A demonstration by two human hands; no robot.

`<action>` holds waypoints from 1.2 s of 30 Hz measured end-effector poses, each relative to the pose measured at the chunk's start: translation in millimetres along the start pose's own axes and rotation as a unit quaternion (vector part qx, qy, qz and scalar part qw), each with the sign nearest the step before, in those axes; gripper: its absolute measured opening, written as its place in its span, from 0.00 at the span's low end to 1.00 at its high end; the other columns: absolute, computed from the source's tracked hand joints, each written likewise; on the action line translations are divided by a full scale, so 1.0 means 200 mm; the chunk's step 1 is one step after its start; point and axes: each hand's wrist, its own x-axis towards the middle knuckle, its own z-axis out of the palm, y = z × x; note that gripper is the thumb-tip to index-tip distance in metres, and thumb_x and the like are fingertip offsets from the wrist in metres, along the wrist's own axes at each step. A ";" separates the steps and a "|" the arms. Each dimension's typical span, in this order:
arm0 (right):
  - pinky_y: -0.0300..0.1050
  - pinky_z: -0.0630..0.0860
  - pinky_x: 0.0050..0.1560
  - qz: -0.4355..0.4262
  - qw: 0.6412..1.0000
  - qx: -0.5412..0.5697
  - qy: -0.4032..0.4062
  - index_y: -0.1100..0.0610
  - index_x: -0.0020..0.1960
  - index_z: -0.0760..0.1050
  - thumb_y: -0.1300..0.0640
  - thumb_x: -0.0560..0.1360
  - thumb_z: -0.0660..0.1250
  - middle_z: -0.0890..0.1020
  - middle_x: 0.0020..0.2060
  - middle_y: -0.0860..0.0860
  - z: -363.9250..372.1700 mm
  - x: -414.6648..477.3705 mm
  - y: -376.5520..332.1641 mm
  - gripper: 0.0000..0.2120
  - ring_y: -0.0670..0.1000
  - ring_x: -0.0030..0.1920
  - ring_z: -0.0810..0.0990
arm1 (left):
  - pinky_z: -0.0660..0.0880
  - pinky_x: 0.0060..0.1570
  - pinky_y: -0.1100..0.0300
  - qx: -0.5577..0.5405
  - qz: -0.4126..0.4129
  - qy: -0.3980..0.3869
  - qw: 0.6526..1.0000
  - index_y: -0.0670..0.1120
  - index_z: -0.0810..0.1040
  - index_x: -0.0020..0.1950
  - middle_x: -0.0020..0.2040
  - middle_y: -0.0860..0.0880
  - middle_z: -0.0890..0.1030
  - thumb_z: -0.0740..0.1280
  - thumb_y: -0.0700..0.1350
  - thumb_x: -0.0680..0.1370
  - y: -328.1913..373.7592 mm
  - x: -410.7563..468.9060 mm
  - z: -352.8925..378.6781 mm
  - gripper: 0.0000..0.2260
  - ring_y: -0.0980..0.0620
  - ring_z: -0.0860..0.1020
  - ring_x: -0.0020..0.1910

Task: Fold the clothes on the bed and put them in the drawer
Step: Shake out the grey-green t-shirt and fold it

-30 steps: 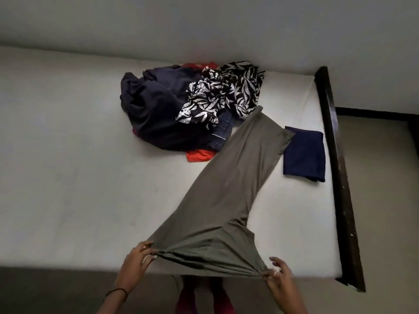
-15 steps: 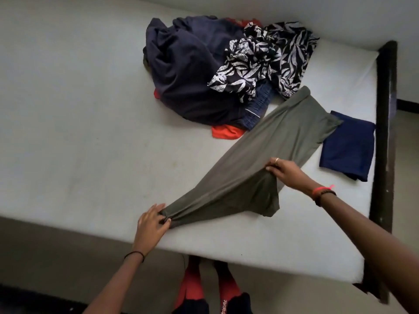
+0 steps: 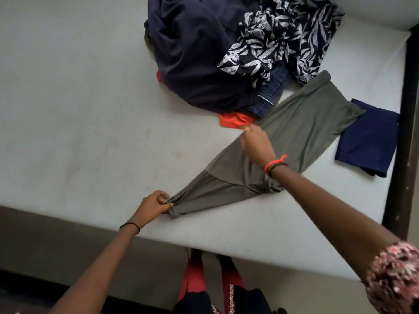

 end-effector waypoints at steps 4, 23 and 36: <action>0.57 0.63 0.69 -0.149 0.985 0.040 -0.076 0.67 0.71 0.64 0.41 0.70 0.69 0.70 0.68 0.64 0.25 -0.45 -0.38 0.40 0.62 0.69 0.68 | 0.70 0.38 0.70 0.010 -0.003 -0.055 0.998 0.45 0.82 0.44 0.41 0.51 0.82 0.70 0.44 0.75 0.07 -0.02 -0.09 0.04 0.55 0.78 0.41; 0.50 0.34 0.75 -0.012 0.931 0.342 -0.129 0.63 0.72 0.33 0.67 0.65 0.37 0.36 0.74 0.54 0.55 -0.93 -0.82 0.36 0.47 0.74 0.30 | 0.72 0.61 0.62 0.064 0.189 -0.031 0.979 0.54 0.82 0.51 0.50 0.60 0.82 0.63 0.56 0.77 0.46 -0.09 -0.25 0.10 0.65 0.77 0.54; 0.36 0.72 0.51 0.192 0.720 0.644 -0.174 0.62 0.58 0.77 0.63 0.79 0.62 0.80 0.49 0.51 0.28 -0.90 -0.47 0.10 0.42 0.47 0.77 | 0.62 0.67 0.58 0.073 0.043 -0.246 0.965 0.55 0.84 0.45 0.55 0.53 0.82 0.43 0.76 0.70 0.48 0.13 0.09 0.37 0.58 0.77 0.56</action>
